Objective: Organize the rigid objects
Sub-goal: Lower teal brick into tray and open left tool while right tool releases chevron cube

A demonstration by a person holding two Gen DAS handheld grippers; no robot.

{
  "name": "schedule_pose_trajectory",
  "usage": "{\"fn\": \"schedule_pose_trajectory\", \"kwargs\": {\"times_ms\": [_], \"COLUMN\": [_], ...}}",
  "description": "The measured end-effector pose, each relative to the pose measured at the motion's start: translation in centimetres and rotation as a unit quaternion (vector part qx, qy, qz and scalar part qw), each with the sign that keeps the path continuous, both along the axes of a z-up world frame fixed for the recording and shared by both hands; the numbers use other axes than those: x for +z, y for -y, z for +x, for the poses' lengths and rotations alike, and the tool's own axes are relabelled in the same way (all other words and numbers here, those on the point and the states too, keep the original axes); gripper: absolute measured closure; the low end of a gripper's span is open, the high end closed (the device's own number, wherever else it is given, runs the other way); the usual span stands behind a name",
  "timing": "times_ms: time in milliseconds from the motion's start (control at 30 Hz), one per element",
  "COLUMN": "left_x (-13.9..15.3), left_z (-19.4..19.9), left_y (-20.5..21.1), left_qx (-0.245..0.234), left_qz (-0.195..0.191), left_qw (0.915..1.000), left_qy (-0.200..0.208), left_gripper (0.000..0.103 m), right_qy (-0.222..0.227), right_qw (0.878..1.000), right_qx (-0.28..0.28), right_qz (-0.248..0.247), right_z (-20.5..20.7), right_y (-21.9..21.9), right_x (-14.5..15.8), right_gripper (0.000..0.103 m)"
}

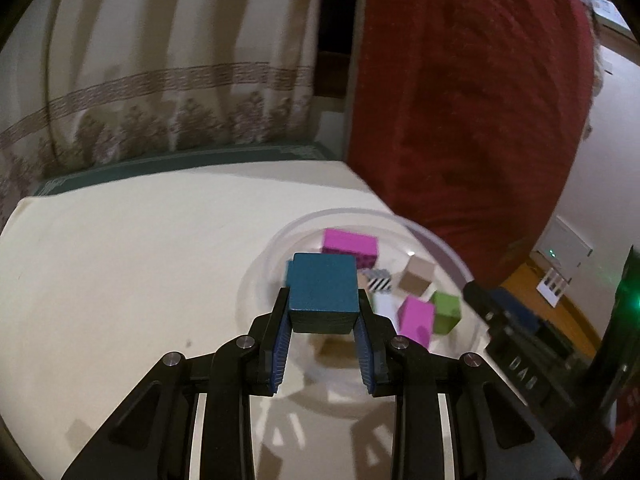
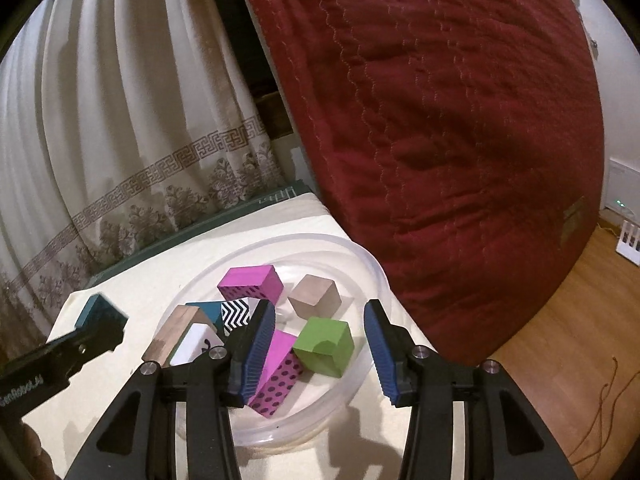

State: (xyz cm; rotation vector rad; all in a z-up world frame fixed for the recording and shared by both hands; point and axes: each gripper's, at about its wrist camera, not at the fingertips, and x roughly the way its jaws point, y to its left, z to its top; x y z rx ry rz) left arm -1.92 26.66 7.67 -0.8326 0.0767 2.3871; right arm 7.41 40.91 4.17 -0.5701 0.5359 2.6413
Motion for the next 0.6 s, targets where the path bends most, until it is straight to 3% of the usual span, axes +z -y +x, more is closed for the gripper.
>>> {"fn": "schedule_pose_trajectory", "kwargs": {"times_ms": [400,600], "left_x": [-0.7,-1.5], "left_z": [-1.6,-2.3], "left_y": [-4.8,-5.6], "left_qx": [-0.046,-0.042], "left_qz": [-0.002,-0.003], "left_qw": [0.9989,0.9988], "left_qy": [0.013,0.027], "left_gripper": [0.073,0.071], "right_qy": [-0.009,-0.012], "right_qw": [1.000,1.000], "right_qx": [-0.007,-0.012], "right_qz": [0.003,0.002], "right_z": [0.3,0.5], "right_y": [-0.1,-0.2], "right_x": [0.0,0.0], "right_gripper": [0.054,0.052]}}
